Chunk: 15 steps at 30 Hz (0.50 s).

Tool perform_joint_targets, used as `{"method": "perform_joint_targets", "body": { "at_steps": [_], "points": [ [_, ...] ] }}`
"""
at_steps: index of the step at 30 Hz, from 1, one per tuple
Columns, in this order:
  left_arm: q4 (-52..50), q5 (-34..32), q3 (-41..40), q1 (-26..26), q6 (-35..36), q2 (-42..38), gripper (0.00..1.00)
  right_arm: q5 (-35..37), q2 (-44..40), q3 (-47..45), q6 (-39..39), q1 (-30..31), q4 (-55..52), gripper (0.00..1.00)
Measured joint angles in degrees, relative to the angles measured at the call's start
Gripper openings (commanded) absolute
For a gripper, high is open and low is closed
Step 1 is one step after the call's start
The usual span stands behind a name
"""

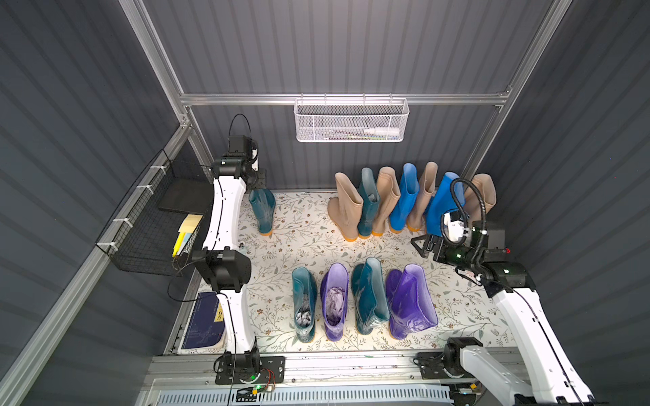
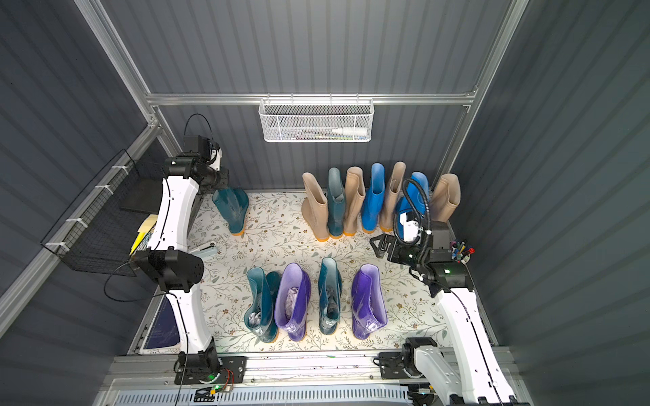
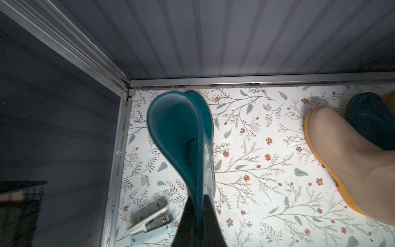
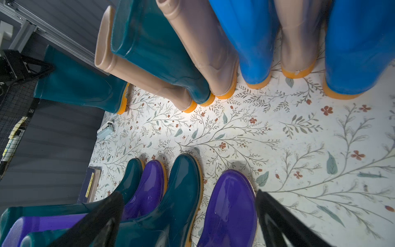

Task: Match and arrange rain boots in pairs
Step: Move the rain boot to the corner of the board.

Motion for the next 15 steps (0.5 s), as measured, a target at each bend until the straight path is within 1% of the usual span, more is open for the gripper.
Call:
{"method": "perform_joint_targets", "body": {
  "at_steps": [7, 15],
  "points": [
    [2.84, -3.06, -0.07, 1.53, 5.09, 0.02, 0.0, 0.2, -1.95, 1.07, 0.61, 0.0, -1.99, 0.99],
    [6.4, -5.68, -0.48, 3.02, 7.82, 0.24, 0.0, 0.2, -1.99, 1.29, 1.95, 0.0, -2.67, 0.99]
  ]
}}
